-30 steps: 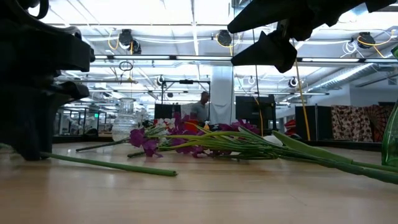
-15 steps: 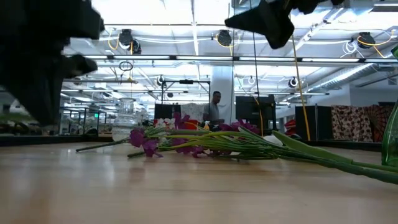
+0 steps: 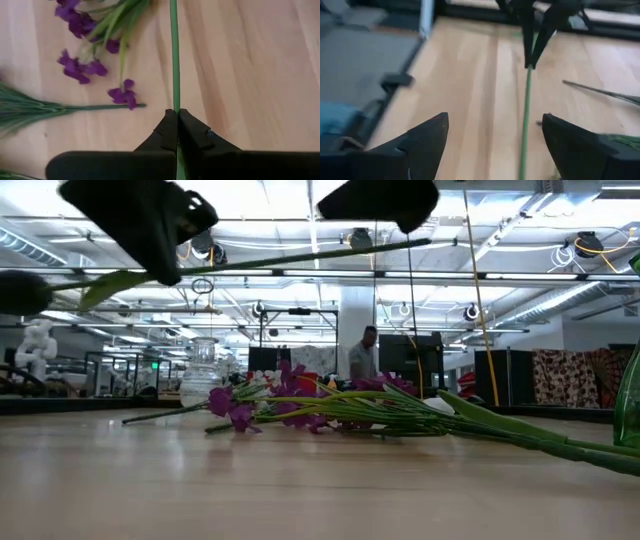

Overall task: Sort flowers into vase by color
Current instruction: Prepare the flowers

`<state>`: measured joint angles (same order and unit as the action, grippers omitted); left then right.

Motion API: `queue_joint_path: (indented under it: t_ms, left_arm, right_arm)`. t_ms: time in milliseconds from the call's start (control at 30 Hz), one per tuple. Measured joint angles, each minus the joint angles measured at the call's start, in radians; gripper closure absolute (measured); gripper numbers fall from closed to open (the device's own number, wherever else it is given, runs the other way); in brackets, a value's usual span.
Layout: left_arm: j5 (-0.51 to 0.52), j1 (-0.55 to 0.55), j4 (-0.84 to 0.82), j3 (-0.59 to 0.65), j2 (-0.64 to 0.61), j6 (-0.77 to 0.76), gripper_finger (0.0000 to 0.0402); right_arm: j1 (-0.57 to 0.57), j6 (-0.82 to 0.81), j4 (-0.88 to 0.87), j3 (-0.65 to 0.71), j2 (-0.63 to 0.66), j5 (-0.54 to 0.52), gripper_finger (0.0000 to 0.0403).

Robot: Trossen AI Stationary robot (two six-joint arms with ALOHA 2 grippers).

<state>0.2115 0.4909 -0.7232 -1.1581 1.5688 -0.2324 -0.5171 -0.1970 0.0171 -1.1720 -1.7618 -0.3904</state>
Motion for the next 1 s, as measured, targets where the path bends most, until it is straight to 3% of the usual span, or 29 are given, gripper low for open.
queue_joint_path:
  t_ms: [167,333,733,1000]
  left_arm:
    - [0.003,-0.033,-0.002,0.0,0.0,0.049,0.0397]
    - [0.002,-0.039,0.008,0.0,0.0,0.086,0.0397]
    - [0.007,-0.039,0.009,0.0,0.0,0.085,0.0398]
    - [0.01,-0.039,0.011,0.0,0.0,0.084,0.0394]
  right_arm:
    - [0.001,0.0,-0.244,-0.195,-0.117,-0.112,0.009]
    - [0.026,0.0,-0.297,-0.28,-0.198,-0.131,0.0105]
    - [0.066,-0.045,-0.305,-0.294,-0.221,-0.132,0.0261]
    - [0.066,-0.062,-0.35,-0.294,-0.221,-0.129,0.0333]
